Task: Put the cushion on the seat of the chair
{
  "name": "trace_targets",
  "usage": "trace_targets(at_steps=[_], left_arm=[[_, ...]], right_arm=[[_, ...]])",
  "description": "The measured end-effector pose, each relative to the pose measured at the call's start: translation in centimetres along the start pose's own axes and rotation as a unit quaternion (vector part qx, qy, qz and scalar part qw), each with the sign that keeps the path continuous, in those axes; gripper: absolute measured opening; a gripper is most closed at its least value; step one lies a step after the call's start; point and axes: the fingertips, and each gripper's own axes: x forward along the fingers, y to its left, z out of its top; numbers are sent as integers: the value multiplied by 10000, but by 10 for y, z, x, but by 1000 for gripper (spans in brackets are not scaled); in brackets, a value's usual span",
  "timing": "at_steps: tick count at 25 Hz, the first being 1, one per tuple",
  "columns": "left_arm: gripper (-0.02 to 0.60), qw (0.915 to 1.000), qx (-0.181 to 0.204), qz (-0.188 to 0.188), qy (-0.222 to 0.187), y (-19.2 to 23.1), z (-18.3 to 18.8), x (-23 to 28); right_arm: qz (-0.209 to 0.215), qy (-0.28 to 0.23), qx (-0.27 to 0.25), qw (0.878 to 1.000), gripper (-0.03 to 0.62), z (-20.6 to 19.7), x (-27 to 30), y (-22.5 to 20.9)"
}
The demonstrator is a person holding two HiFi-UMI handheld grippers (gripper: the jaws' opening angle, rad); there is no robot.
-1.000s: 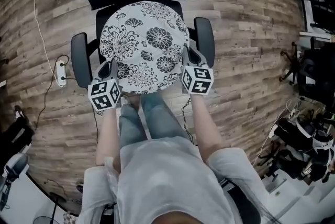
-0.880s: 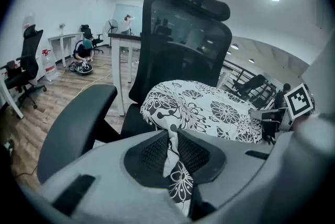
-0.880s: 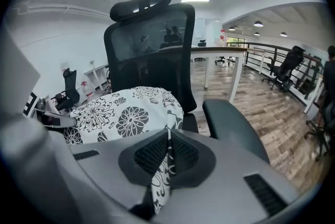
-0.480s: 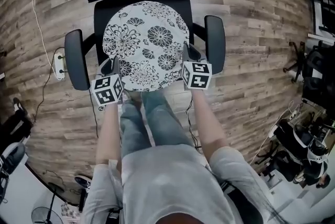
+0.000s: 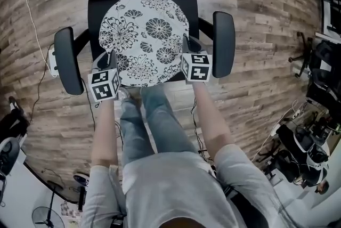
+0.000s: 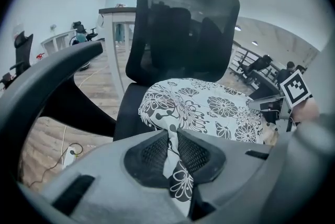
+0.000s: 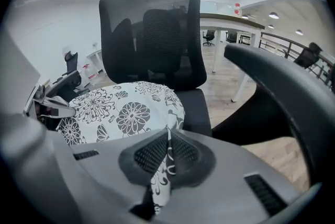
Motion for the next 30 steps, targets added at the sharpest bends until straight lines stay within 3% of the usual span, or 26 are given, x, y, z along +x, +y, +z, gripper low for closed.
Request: trace_targets(at_steps=[7,18,24,30], left_arm=[[35,9999,-7,116,100,13,-11,19],[41,9998,-110,122,106,22,-24,33],[91,9998,-106,165,-103,25,-21,25],[152,9985,76,437,-312,30,-14,14]], right_arm=[[-56,118,204,9997,17,-15,23,-7],[26,247,-24,9997,18,-28,41,-8],[70,-29,168,9998,18,-27,35,-9],[-5,-377,418,9984,18,-18,19,-12]])
